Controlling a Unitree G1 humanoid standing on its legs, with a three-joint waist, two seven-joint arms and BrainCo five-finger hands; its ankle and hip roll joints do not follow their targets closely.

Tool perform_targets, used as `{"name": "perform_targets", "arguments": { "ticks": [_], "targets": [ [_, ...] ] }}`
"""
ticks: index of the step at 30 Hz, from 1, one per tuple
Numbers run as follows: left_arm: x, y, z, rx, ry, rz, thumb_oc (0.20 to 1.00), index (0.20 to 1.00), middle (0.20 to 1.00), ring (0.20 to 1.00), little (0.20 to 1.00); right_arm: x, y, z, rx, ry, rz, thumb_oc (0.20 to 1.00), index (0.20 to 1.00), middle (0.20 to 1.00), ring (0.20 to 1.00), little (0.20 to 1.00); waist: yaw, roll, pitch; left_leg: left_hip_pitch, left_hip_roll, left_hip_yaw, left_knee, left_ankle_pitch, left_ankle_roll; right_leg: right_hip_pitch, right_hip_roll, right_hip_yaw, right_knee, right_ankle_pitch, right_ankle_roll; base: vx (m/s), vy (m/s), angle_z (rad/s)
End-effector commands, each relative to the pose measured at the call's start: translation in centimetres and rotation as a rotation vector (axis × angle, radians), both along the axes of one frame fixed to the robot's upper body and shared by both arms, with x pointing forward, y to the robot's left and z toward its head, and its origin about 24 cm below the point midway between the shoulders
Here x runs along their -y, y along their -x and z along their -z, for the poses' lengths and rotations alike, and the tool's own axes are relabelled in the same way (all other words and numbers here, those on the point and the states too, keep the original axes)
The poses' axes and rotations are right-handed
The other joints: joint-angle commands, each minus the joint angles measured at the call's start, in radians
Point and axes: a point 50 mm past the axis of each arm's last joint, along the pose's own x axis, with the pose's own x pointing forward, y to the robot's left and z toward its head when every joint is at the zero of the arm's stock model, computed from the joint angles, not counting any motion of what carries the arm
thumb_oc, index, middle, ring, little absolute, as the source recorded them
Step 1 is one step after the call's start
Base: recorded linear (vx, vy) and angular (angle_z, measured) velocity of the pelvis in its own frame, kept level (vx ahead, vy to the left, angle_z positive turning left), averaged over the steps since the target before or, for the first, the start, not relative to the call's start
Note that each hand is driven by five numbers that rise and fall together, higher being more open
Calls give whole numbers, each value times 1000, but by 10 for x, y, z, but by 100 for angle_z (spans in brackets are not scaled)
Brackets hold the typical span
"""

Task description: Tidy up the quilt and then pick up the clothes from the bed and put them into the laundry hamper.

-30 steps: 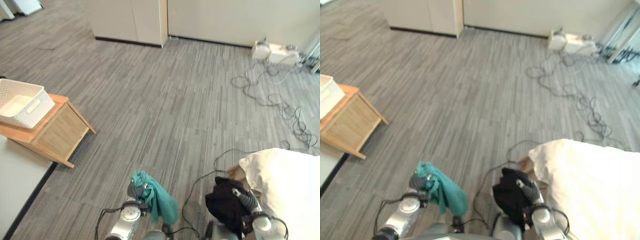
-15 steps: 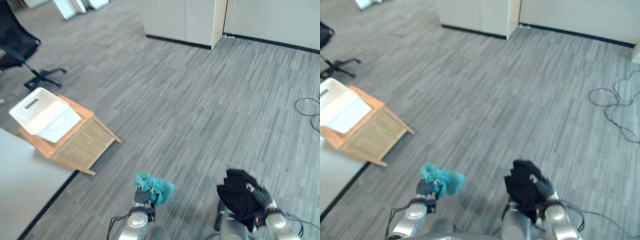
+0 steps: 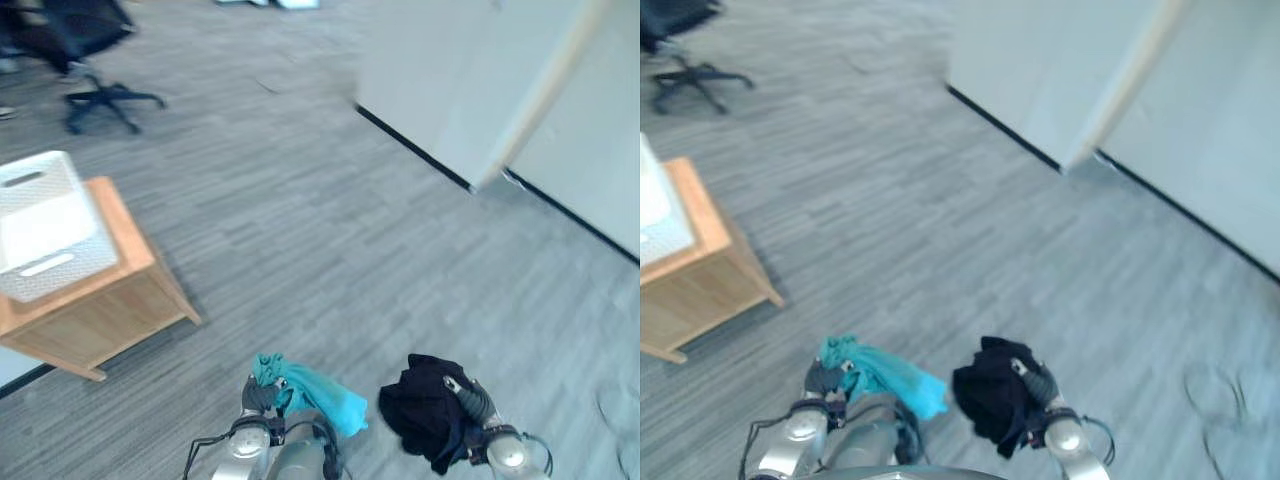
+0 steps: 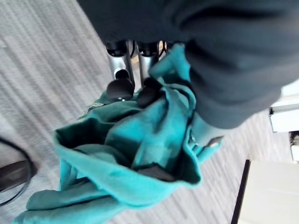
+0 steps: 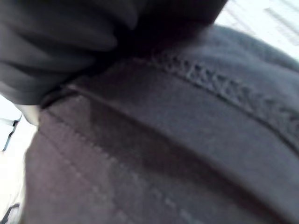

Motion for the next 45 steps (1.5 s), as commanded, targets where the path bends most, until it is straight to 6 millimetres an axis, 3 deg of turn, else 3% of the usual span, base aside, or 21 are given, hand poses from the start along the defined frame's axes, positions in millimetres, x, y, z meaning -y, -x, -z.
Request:
{"name": "perform_targets", "arguments": {
  "ticks": [1, 3, 4, 6, 11, 12, 13, 14, 16, 17, 18, 20, 22, 24, 26, 28, 31, 32, 36, 39, 45],
  "targets": [
    [9, -25, -24, 146, -18, 66, 200, 200, 200, 200, 200, 31, -38, -41, 218, 67, 38, 200, 200, 200, 200, 200, -43, 102, 27, 113, -14, -79, -180, 35, -107, -22, 58, -35, -264, 83, 13, 753, -199, 152],
    [9, -26, -27, 159, -35, 98, 200, 200, 200, 200, 200, 35, -36, -43, 222, 71, 44, 200, 200, 200, 200, 200, -94, 120, 34, 153, -8, -161, -186, 16, -135, -83, 44, -16, -401, 50, -18, 701, -282, 234],
    [6, -24, -28, 157, -63, 119, 200, 200, 200, 200, 200, 39, -32, -40, 207, 78, 57, 200, 200, 200, 200, 200, -124, 123, 34, 199, -4, -221, -186, -23, -168, -120, 15, -2, -662, 51, -39, 682, -361, 219],
    [0, -23, -29, 157, -74, 115, 200, 200, 200, 200, 200, 41, -32, -41, 205, 83, 64, 200, 200, 200, 200, 200, -131, 123, 34, 246, 21, -259, -186, -65, -201, -152, -47, -7, -886, 112, -24, 690, -361, 206],
    [-16, -20, -31, 155, -131, 115, 200, 200, 200, 200, 200, 37, -25, -36, 165, 87, 45, 200, 200, 200, 200, 200, -137, 111, 37, 375, 53, -326, -142, -153, -243, -190, -102, -5, -929, 158, 16, 663, -379, 105],
    [-15, -20, -30, 149, -138, 122, 200, 200, 200, 200, 200, 34, -29, -37, 173, 92, 19, 200, 200, 200, 200, 200, -143, 108, 35, 373, 67, -346, -70, -131, -259, -160, -87, 6, -916, 180, 20, 583, -455, 134],
    [-15, -21, -31, 154, -130, 104, 200, 200, 200, 200, 200, 34, -32, -40, 190, 85, 14, 200, 200, 200, 200, 200, -147, 103, 45, 288, 110, -372, 206, -35, -309, -123, -47, 70, -902, 181, -13, 583, -457, 119],
    [-15, -22, -31, 155, -130, 103, 200, 200, 200, 200, 200, 34, -32, -40, 191, 85, 13, 200, 200, 200, 200, 200, -150, 101, 42, 281, 109, -375, 210, -35, -309, -126, -50, 68, -902, 182, -13, 485, -481, 101],
    [-14, -22, -31, 158, -103, 86, 200, 200, 200, 200, 200, 32, -41, -47, 227, 84, -8, 200, 200, 200, 200, 200, -121, 82, 58, 126, 169, -342, 560, 82, -323, -49, -7, 42, -923, 135, -71, 418, -549, 28],
    [-15, -29, -40, 204, -107, 83, 200, 200, 200, 200, 200, 32, -49, -56, 261, 99, -31, 200, 200, 200, 200, 200, -100, 57, 77, 6, 267, -255, 721, 110, -306, 25, 27, 0, -929, 68, -121, 438, -576, -35],
    [-15, -29, -40, 204, -106, 83, 200, 200, 200, 200, 200, 32, -49, -56, 261, 99, -31, 200, 200, 200, 200, 200, -100, 61, 78, 5, 272, -257, 726, 106, -307, 25, 32, -1, -929, 67, -122, 489, -469, -27],
    [-15, -28, -44, 214, -132, 123, 200, 200, 200, 200, 200, 31, -56, -60, 272, 118, -73, 200, 200, 200, 200, 200, -70, 56, 71, -63, 288, -119, 546, 9, -306, 105, 69, -30, -929, -12, -122, 566, -207, 33],
    [-15, -24, -42, 209, -135, 125, 200, 200, 200, 200, 200, 29, -58, -61, 277, 118, -88, 200, 200, 200, 200, 200, -62, 48, 61, -93, 253, -87, 473, -9, -295, 127, 74, -42, -929, -33, -118, 443, -102, 38],
    [-15, -16, -38, 183, -134, 133, 200, 200, 200, 200, 200, 25, -59, -59, 269, 116, -106, 200, 200, 200, 200, 200, -54, 52, 42, -118, 231, 37, 275, 7, -280, 158, 108, -72, -929, -74, -112, 578, -37, 37],
    [-16, -8, -33, 146, -137, 129, 200, 200, 200, 200, 200, 23, -61, -54, 255, 123, -102, 200, 200, 200, 200, 200, -48, 65, 18, -91, 238, 278, 23, 122, -282, 221, 181, -143, -929, -111, -110, 599, -7, 23],
    [-19, -4, -30, 121, -143, 128, 200, 200, 200, 200, 200, 19, -60, -51, 245, 122, -113, 200, 200, 200, 200, 200, -39, 62, 8, -57, 232, 323, -42, 141, -258, 252, 215, -175, -913, -103, -107, 416, -4, 41],
    [-25, 3, -25, 86, -157, 117, 200, 200, 200, 200, 200, 5, -59, -47, 237, 100, -154, 200, 200, 200, 200, 200, -20, 41, 11, 4, 151, 290, -109, 108, -198, 238, 185, -196, -722, -49, -44, 626, 156, 84],
    [-28, 2, -21, 61, -172, 105, 200, 200, 200, 200, 200, -3, -55, -40, 208, 74, -170, 200, 200, 200, 200, 200, -39, 38, 17, 64, 112, 295, -140, 75, -161, 180, 103, -215, -448, 93, 28, 338, 137, 103],
    [-33, -10, -30, 94, -237, 127, 200, 200, 200, 200, 200, -11, -55, -41, 219, 38, -168, 200, 200, 200, 200, 200, -100, 64, 31, 142, 106, 227, -185, 44, -139, -9, 7, -148, -106, 141, 28, 450, 105, 119],
    [-32, -22, -40, 142, -267, 165, 200, 200, 200, 200, 200, -11, -52, -42, 224, 23, -158, 200, 200, 200, 200, 200, -149, 68, 44, 168, 88, 104, -186, 20, -148, -98, 1, -76, -217, 73, 18, 488, -134, 87],
    [-40, -16, -42, 141, -287, 164, 200, 200, 200, 200, 200, -11, -47, -40, 210, 29, -150, 200, 200, 200, 200, 200, -185, 45, 46, 257, 87, -81, -156, -48, -201, -127, 44, 185, -786, 38, -48, 489, -341, 157]
  ]
}}
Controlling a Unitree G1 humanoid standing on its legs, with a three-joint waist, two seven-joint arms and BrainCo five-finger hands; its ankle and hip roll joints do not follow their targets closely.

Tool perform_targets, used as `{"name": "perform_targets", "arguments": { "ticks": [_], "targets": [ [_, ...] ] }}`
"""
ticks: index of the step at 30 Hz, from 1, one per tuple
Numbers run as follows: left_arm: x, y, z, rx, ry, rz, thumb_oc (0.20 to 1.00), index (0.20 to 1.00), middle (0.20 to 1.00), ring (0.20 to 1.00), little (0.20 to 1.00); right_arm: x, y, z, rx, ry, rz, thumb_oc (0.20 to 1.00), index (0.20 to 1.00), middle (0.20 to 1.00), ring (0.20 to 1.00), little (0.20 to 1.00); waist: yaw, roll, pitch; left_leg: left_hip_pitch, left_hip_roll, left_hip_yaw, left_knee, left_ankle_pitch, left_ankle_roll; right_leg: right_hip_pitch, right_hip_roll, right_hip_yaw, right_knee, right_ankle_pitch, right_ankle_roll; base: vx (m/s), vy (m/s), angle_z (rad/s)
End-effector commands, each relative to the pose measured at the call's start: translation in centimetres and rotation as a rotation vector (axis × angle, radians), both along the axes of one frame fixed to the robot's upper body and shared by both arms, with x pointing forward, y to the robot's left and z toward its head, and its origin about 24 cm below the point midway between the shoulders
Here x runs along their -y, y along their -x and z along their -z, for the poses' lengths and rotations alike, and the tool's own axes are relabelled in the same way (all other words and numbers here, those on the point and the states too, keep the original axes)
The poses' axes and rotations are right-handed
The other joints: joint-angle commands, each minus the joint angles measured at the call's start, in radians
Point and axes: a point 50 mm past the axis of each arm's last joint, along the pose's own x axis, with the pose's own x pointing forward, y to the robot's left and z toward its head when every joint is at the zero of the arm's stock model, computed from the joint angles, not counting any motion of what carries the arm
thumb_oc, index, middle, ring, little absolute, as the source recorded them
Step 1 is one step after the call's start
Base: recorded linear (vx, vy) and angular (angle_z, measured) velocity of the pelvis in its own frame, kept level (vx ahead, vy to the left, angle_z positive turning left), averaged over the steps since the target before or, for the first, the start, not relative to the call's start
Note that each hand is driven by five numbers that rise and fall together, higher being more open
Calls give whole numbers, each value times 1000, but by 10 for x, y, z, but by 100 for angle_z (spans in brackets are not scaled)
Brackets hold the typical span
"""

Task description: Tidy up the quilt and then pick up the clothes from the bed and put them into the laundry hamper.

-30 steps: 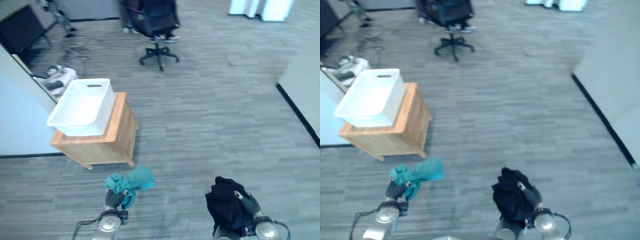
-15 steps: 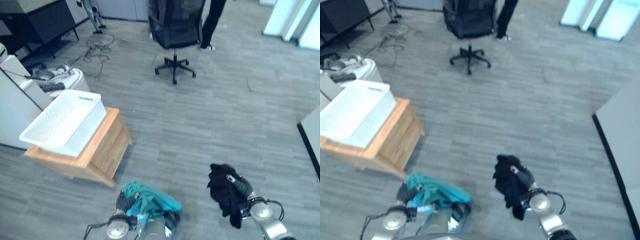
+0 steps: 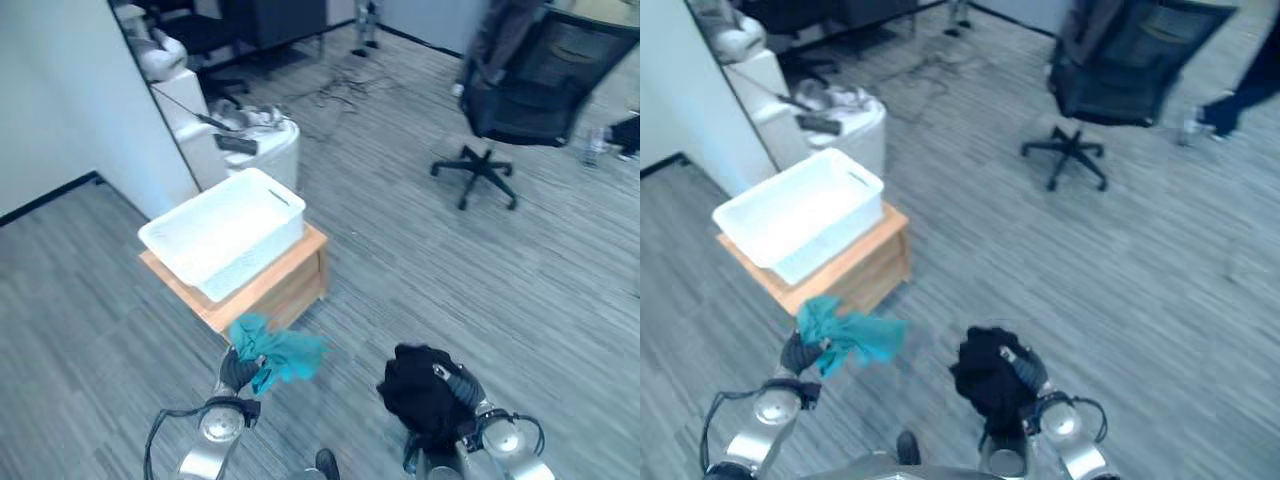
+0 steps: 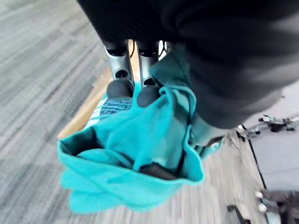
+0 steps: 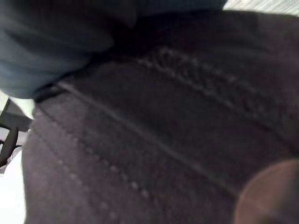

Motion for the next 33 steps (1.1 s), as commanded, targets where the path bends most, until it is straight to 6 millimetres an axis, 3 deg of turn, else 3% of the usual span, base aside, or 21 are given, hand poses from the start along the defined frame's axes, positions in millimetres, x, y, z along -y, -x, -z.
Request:
{"name": "perform_targets", "arguments": {
  "ticks": [1, 4, 5, 6, 7, 9, 10, 11, 13, 16, 17, 18, 19, 20, 22, 25, 27, 28, 30, 31, 33],
  "targets": [
    [-9, -11, -18, 89, -70, 59, 200, 200, 200, 200, 200, -2, -35, -33, 190, -16, -4, 200, 200, 200, 200, 200, -15, -43, 12, 83, 64, 188, -9, -53, -87, 108, 20, 126, -9, 50, 28, 489, -298, 139],
    [-6, -5, -10, 62, -44, 42, 200, 200, 200, 200, 200, -10, -45, -37, 205, 15, -72, 200, 200, 200, 200, 200, 5, -39, 12, 46, 98, 163, 214, -54, -125, 176, 38, 62, -27, 34, -1, 394, -302, 86],
    [-5, -5, -10, 67, -24, 33, 200, 200, 200, 200, 200, -9, -48, -40, 219, 25, -77, 200, 200, 200, 200, 200, 13, -42, 23, -27, 146, 156, 363, -37, -143, 209, 45, 24, -41, 20, -26, 409, -447, 49],
    [-2, -10, -12, 86, -11, 30, 200, 200, 200, 200, 200, -4, -56, -48, 255, 47, -76, 200, 200, 200, 200, 200, 36, -74, 47, -129, 228, 227, 529, 23, -174, 288, 52, -32, -70, -17, -48, 317, -377, 69],
    [-2, -11, -13, 88, -12, 31, 200, 200, 200, 200, 200, -4, -57, -48, 257, 46, -74, 200, 200, 200, 200, 200, 32, -63, 54, -142, 251, 210, 565, 7, -185, 300, 70, -40, -77, -24, -52, 435, -297, 86],
    [-4, -7, -12, 78, -11, 32, 200, 200, 200, 200, 200, 0, -55, -48, 248, 64, -79, 200, 200, 200, 200, 200, 42, -67, 35, -198, 239, 334, 389, 7, -169, 373, 85, -97, -97, -53, -53, 369, 30, 79],
    [-5, -3, -10, 65, -18, 26, 200, 200, 200, 200, 200, 0, -53, -45, 239, 69, -84, 200, 200, 200, 200, 200, 36, -60, 25, -189, 231, 386, 264, 66, -173, 389, 87, -124, -90, -64, -45, 215, 109, 41],
    [-5, -3, -10, 64, -18, 26, 200, 200, 200, 200, 200, 0, -52, -45, 239, 69, -84, 200, 200, 200, 200, 200, 35, -61, 24, -185, 227, 387, 257, 69, -173, 389, 85, -124, -89, -64, -44, 200, 145, 16],
    [-8, 1, -10, 64, -30, 1, 200, 200, 200, 200, 200, 3, -50, -45, 242, 78, -75, 200, 200, 200, 200, 200, 25, -45, 6, -166, 259, 492, 121, 147, -183, 412, 87, -177, -97, -70, -36, 228, 158, 21],
    [-11, 0, -12, 59, -39, 15, 200, 200, 200, 200, 200, 2, -51, -51, 267, 95, -98, 200, 200, 200, 200, 200, 6, -30, -16, -111, 207, 481, 57, 135, -155, 409, 77, -211, -2, -82, -29, 214, 188, 39],
    [-12, -1, -11, 52, -54, 20, 200, 200, 200, 200, 200, 1, -52, -52, 275, 103, -104, 200, 200, 200, 200, 200, -3, -41, -15, -106, 181, 478, 62, 115, -135, 401, 46, -224, 76, -62, -11, 303, 321, 33],
    [-16, -2, -11, 45, -74, 19, 200, 200, 200, 200, 200, -1, -53, -56, 298, 99, -109, 200, 200, 200, 200, 200, -15, -47, -12, -68, 142, 473, 33, 80, -102, 364, -17, -228, 222, 22, 28, 222, 277, 25],
    [-16, -2, -11, 46, -75, 18, 200, 200, 200, 200, 200, -1, -53, -56, 298, 99, -110, 200, 200, 200, 200, 200, -16, -50, -12, -65, 130, 474, 25, 77, -96, 358, -29, -224, 237, 20, 36, 316, 336, 72],
    [-21, -5, -15, 48, -109, 22, 200, 200, 200, 200, 200, -2, -60, -69, 362, 108, -124, 200, 200, 200, 200, 200, -44, -52, 3, -16, 96, 451, -33, 62, -73, 288, -83, -169, 403, 116, 76, 214, 220, 91],
    [-25, -7, -19, 60, -137, 32, 200, 200, 200, 200, 200, -2, -65, -87, 445, 108, -127, 200, 200, 200, 200, 200, -73, -52, 22, 3, 100, 420, -41, 44, -69, 184, -72, -78, 479, 95, 74, 196, 113, 89],
    [-31, -8, -22, 57, -171, 59, 200, 200, 200, 200, 200, 5, -71, -121, 595, 117, -123, 200, 200, 200, 200, 200, -99, -58, 28, -11, 122, 375, -41, 58, -101, 129, -20, -23, 334, 22, 48, 100, -106, 79],
    [-30, -8, -22, 56, -170, 60, 200, 200, 200, 200, 200, 5, -70, -121, 595, 117, -122, 200, 200, 200, 200, 200, -103, -54, 27, -13, 127, 370, -41, 60, -103, 135, -14, -31, 324, 24, 46, 73, -141, 124],
    [-34, -7, -21, 43, -177, 81, 200, 200, 200, 200, 200, 7, -74, -158, 759, 137, -143, 200, 200, 200, 200, 200, -130, -69, 7, -31, 136, 316, -41, 61, -129, 142, 44, 94, 59, 4, 28, 119, -208, 117],
    [-34, -8, -21, 43, -176, 78, 200, 200, 200, 200, 200, 5, -78, -171, 813, 141, -153, 200, 200, 200, 200, 200, -128, -73, -1, -35, 136, 296, -41, 57, -131, 157, 54, 115, 3, 25, 32, 151, -202, 135],
    [-35, -9, -22, 41, -165, 87, 200, 200, 200, 200, 200, -1, -82, -198, 923, 163, -201, 200, 200, 200, 200, 200, -119, -85, -22, -28, 134, 293, -41, 53, -136, 183, 59, 113, -50, 31, 33, 178, -167, 125],
    [-35, -8, -22, 41, -163, 89, 200, 200, 200, 200, 200, -6, -85, -208, 965, 171, -222, 200, 200, 200, 200, 200, -111, -89, -29, -23, 133, 296, -41, 53, -138, 204, 57, 106, -75, 31, 31, 112, -90, 46]
  ]
}}
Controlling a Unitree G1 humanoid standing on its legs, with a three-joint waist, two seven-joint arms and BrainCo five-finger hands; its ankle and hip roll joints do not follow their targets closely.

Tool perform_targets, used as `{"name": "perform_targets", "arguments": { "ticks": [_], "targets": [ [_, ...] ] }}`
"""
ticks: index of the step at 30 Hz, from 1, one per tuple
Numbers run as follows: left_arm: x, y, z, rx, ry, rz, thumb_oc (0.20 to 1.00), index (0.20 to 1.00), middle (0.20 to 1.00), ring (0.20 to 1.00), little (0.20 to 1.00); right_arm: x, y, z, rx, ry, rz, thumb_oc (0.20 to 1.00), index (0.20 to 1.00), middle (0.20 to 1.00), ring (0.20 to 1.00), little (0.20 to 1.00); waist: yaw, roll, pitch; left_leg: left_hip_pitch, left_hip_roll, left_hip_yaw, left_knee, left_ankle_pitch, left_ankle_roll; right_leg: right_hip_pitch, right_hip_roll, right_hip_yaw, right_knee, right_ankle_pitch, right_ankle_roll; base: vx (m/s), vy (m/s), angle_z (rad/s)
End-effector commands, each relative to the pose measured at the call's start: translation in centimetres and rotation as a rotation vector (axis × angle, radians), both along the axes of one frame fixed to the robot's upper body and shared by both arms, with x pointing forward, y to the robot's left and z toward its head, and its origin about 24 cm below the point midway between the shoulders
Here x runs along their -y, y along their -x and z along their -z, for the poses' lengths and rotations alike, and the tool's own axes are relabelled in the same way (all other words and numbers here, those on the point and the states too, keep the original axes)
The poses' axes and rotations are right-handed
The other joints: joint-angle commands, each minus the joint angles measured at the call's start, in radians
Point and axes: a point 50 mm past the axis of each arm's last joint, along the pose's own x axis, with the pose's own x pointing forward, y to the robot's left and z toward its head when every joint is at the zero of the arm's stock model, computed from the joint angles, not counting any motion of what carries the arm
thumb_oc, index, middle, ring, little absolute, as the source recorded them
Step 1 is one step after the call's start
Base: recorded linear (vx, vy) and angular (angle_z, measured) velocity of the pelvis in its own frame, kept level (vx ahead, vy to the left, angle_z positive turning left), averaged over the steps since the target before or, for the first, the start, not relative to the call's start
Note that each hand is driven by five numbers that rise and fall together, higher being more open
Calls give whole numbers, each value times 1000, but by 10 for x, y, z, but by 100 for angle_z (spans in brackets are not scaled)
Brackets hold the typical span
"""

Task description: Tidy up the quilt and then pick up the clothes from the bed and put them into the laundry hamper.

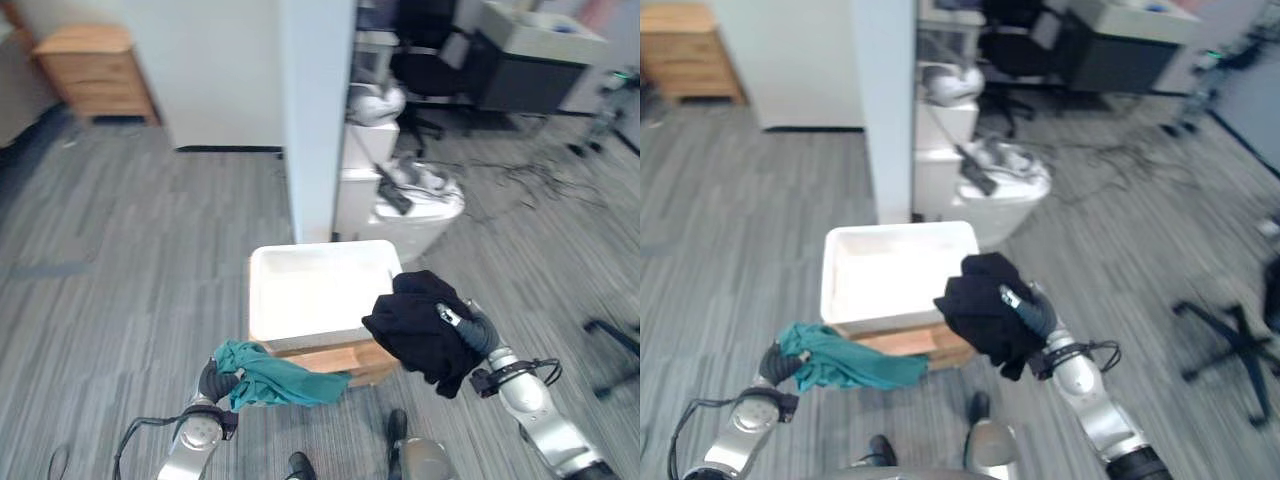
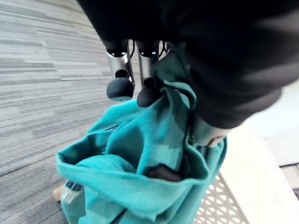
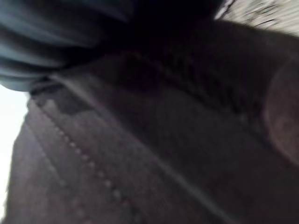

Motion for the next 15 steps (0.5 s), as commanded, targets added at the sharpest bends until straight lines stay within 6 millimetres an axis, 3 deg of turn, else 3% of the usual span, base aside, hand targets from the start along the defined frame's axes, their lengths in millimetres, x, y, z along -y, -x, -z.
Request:
{"name": "perform_targets", "arguments": {
  "ticks": [1, 3, 5, 6, 10, 15],
  "targets": [
    [3, -20, -23, 126, -29, 92, 200, 200, 200, 200, 200, -10, -23, -79, 383, 1, -52, 200, 200, 200, 200, 200, 0, -1, -20, 12, 93, 125, -7, -26, -91, 128, -1, -14, 30, -91, 59, 98, -81, 6],
    [8, -16, -18, 115, 0, 89, 200, 200, 200, 200, 200, -28, -27, -102, 466, 25, -142, 200, 200, 200, 200, 200, 22, 3, -33, 28, 96, 118, -7, -29, -96, 177, 9, -36, -14, -97, 51, 162, -144, -15],
    [9, -14, -17, 111, 6, 85, 200, 200, 200, 200, 200, -36, -31, -108, 483, 32, -181, 200, 200, 200, 200, 200, 26, 2, -28, 25, 99, 131, -7, -6, -93, 182, 13, -53, -16, -86, 40, 65, -118, 1],
    [10, -10, -12, 91, 13, 82, 200, 200, 200, 200, 200, -47, -36, -114, 495, 49, -223, 200, 200, 200, 200, 200, 42, 7, -34, 35, 103, 113, -7, -20, -105, 204, 19, -59, -21, -106, 40, -11, -79, 7],
    [11, -12, -12, 97, 27, 73, 200, 200, 200, 200, 200, -64, -47, -116, 485, 67, -266, 200, 200, 200, 200, 200, 56, 11, -21, 24, 114, 120, -7, 10, -108, 203, 30, -84, -23, -102, 23, 47, -110, 11],
    [17, -25, -23, 172, 64, 87, 200, 200, 200, 200, 200, -79, -70, -99, 403, 130, -244, 200, 200, 200, 200, 200, 87, 38, 18, -15, 128, 102, -7, 35, -123, 179, 36, -100, -27, -109, 13, -26, -96, 6]
  ]
}}
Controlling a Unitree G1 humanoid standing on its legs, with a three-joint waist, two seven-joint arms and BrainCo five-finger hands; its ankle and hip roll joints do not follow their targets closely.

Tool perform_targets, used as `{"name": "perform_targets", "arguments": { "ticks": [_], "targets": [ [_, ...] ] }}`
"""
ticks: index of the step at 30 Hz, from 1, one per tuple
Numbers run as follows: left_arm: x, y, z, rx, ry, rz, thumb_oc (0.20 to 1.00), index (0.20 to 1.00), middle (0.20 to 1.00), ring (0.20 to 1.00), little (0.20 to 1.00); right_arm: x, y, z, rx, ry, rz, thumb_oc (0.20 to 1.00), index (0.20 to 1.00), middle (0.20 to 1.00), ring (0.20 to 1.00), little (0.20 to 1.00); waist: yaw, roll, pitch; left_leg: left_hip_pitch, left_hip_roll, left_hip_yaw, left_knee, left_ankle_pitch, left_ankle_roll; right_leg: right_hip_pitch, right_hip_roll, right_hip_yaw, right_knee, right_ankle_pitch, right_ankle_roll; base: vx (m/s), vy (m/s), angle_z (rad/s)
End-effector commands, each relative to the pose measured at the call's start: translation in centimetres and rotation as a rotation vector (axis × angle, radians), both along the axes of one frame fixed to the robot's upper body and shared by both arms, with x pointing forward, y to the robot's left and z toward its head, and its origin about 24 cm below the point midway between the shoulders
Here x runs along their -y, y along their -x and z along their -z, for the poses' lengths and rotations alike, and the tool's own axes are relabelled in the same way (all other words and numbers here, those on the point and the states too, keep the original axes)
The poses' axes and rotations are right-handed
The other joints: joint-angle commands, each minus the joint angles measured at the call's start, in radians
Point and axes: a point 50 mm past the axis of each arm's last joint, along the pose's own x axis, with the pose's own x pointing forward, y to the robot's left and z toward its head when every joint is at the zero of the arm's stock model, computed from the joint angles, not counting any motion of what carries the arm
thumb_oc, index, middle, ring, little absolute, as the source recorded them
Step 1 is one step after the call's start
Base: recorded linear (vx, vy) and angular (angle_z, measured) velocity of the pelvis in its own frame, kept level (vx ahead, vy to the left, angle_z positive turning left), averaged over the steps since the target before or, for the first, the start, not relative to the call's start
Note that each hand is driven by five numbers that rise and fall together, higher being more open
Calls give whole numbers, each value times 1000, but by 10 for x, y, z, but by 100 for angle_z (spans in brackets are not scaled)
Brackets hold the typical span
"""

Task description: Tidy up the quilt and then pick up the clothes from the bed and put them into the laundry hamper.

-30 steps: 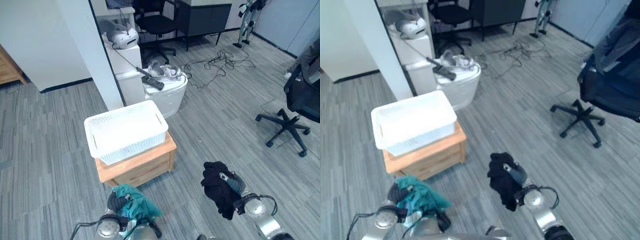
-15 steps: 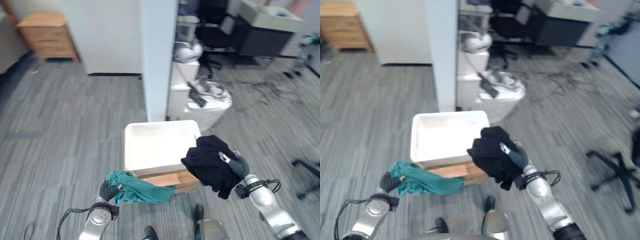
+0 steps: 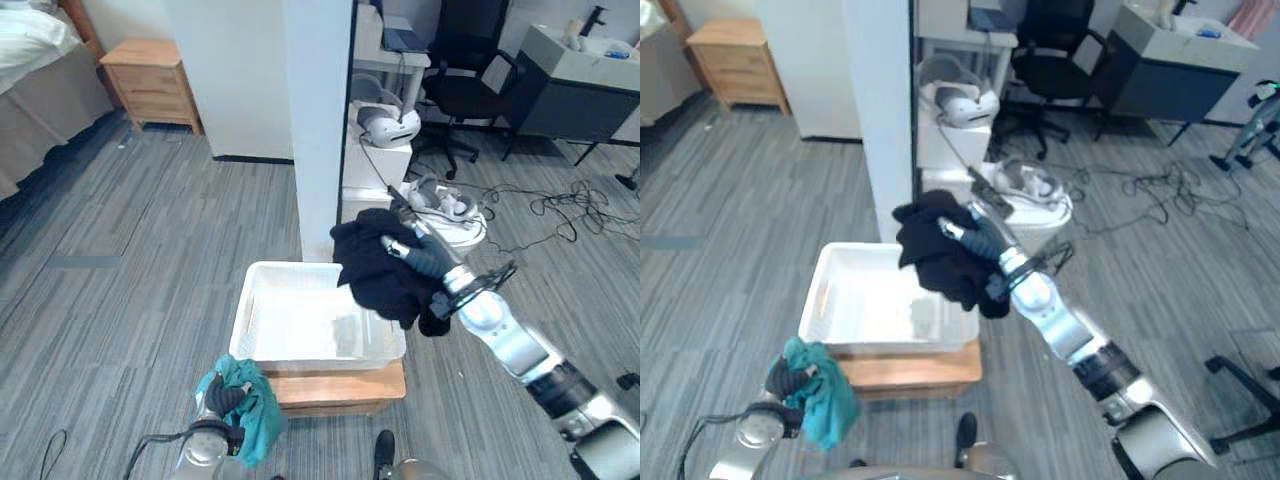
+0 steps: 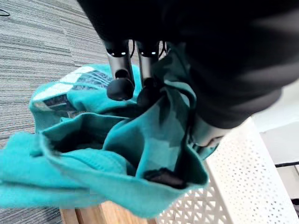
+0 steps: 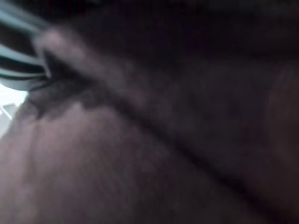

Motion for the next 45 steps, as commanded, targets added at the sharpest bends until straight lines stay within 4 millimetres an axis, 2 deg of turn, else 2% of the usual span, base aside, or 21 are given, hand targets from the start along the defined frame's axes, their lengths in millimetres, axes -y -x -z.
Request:
{"name": "perform_targets", "arguments": {
  "ticks": [1, 2, 3, 4, 6, 8, 9, 11, 12, 13, 17, 19, 20, 21, 27, 29, 31, 32, 36, 37, 45],
  "targets": [
    [2, -33, -35, 203, -6, 73, 200, 200, 200, 200, 200, -10, -18, -42, 190, 7, 21, 200, 200, 200, 200, 200, 19, 50, 75, -76, 32, 73, -3, 48, 8, 84, -58, -47, 2, -183, 93, -9, -58, 13],
    [2, -33, -35, 203, -6, 73, 200, 200, 200, 200, 200, -10, -19, -42, 191, 7, 21, 200, 200, 200, 200, 200, 18, 51, 71, -70, 32, 59, -3, 29, 0, 91, -58, -37, 2, -197, 100, -55, -54, 14],
    [5, -38, -41, 246, 14, 74, 200, 200, 200, 200, 200, -13, -25, -33, 157, 23, 47, 200, 200, 200, 200, 200, 30, 76, 97, -92, 34, 54, -3, 38, -6, 72, -64, -44, 2, -193, 101, -3, -16, 13],
    [5, -38, -41, 248, 14, 73, 200, 200, 200, 200, 200, -13, -26, -33, 159, 23, 47, 200, 200, 200, 200, 200, 30, 76, 97, -93, 34, 54, -3, 39, -6, 71, -64, -45, 2, -193, 101, -151, -29, 15],
    [11, -47, -52, 318, 52, 82, 200, 200, 200, 200, 200, -18, -36, -26, 138, 72, 82, 200, 200, 200, 200, 200, 44, 121, 130, -129, 36, 49, -3, 55, -14, 33, -74, -42, 2, -184, 103, -138, 2, 10],
    [15, -51, -58, 356, 77, 91, 200, 200, 200, 200, 200, -16, -45, -22, 115, 95, 123, 200, 200, 200, 200, 200, 51, 151, 142, -148, 37, 47, -3, 64, -19, 14, -80, -42, 2, -181, 104, -87, 19, 4],
    [15, -51, -58, 357, 77, 91, 200, 200, 200, 200, 200, -16, -45, -22, 117, 95, 123, 200, 200, 200, 200, 200, 51, 152, 141, -150, 38, 47, -3, 65, -20, 12, -80, -43, 2, -181, 104, -70, 21, 2],
    [20, -60, -73, 430, 110, 117, 200, 200, 200, 200, 200, -8, -56, -14, 78, 144, 186, 200, 200, 200, 200, 200, 54, 181, 144, -166, 43, 45, -3, 74, -28, -3, -85, -39, 2, -180, 106, -53, 13, 0],
    [20, -62, -77, 450, 110, 129, 200, 200, 200, 200, 200, -6, -57, -11, 67, 163, 194, 733, 733, 733, 733, 733, 52, 184, 141, -167, 45, 45, -3, 75, -30, -2, -84, -39, 2, -182, 106, 0, 0, 0],
    [20, -62, -77, 450, 110, 129, 200, 200, 200, 200, 200, -6, -57, -11, 67, 163, 194, 1000, 1000, 1000, 1000, 1000, 52, 185, 141, -167, 46, 45, -3, 75, -31, -3, -84, -39, 2, -182, 106, 6, -10, 3],
    [23, -72, -106, 568, 71, 197, 200, 200, 200, 200, 200, 1, -48, 0, 82, 237, 183, 1000, 1000, 1000, 1000, 1000, 37, 180, 123, -150, 55, 40, -3, 71, -36, 20, -75, -36, 2, -195, 103, 12, -29, 7],
    [24, -74, -126, 651, 38, 234, 200, 200, 200, 200, 200, 19, -38, 4, 105, 280, 200, 1000, 1000, 1000, 1000, 1000, 26, 166, 118, -144, 58, 53, -3, 87, -26, 29, -69, -45, 2, -184, 93, -34, -76, 9],
    [26, -74, -152, 770, 19, 269, 200, 200, 200, 200, 200, 44, -17, 9, 148, 323, 217, 1000, 1000, 1000, 1000, 1000, 5, 140, 98, -119, 59, 54, -3, 79, -24, 54, -60, -42, 2, -193, 92, 43, -84, 3],
    [26, -73, -152, 767, 20, 271, 200, 200, 200, 200, 200, 45, -16, 9, 146, 324, 218, 1000, 1000, 1000, 1000, 1000, 7, 140, 97, -118, 59, 54, -3, 79, -24, 56, -60, -42, 2, -194, 92, 53, -79, 3],
    [24, -70, -194, 968, 10, 268, 200, 200, 200, 200, 200, 79, 25, 21, 147, 362, 260, 1000, 1000, 1000, 1000, 1000, -53, 98, 41, -43, 56, 65, -3, 40, -26, 86, -47, -1, 2, -215, 102, 80, -13, -16],
    [24, -70, -194, 971, -2, 262, 200, 200, 200, 200, 200, 82, 31, 26, 125, 356, 267, 1000, 1000, 1000, 1000, 1000, -57, 95, 32, -32, 56, 73, -3, 38, -26, 91, -46, 2, 2, -217, 102, 41, 2, -32],
    [21, -78, -200, 997, -77, 233, 200, 200, 200, 200, 200, 91, 47, 61, -49, 258, 324, 1000, 1000, 1000, 1000, 1000, -88, 93, 15, -10, 56, 97, -3, 35, -27, 94, -42, 14, 2, -214, 102, 50, 0, -29],
    [21, -78, -200, 997, -77, 234, 200, 200, 200, 200, 200, 91, 47, 61, -49, 258, 325, 1000, 1000, 1000, 1000, 1000, -87, 93, 15, -10, 56, 97, -3, 35, -27, 94, -42, 15, 2, -214, 102, 35, -1, -18],
    [23, -95, -220, 1065, -208, 226, 200, 200, 200, 200, 200, 92, 76, 113, -281, 253, 334, 1000, 1000, 1000, 1000, 1000, -130, 99, -2, 8, 55, 124, -3, 34, -30, 94, -39, 22, 2, -210, 106, 36, 3, -21],
    [24, -104, -229, 1082, -267, 232, 200, 200, 200, 200, 200, 96, 91, 134, -376, 278, 342, 1000, 1000, 1000, 1000, 1000, -152, 104, -8, 14, 54, 134, -3, 33, -31, 93, -40, 26, 2, -207, 109, 39, 10, -3],
    [25, -137, -253, 1102, -506, 253, 200, 200, 200, 200, 200, 103, 132, 172, -547, 373, 320, 1000, 1000, 1000, 1000, 1000, -212, 117, -22, 30, 50, 161, -3, 24, -38, 92, -46, 31, 2, -200, 121, 45, 4, -13]
  ]
}}
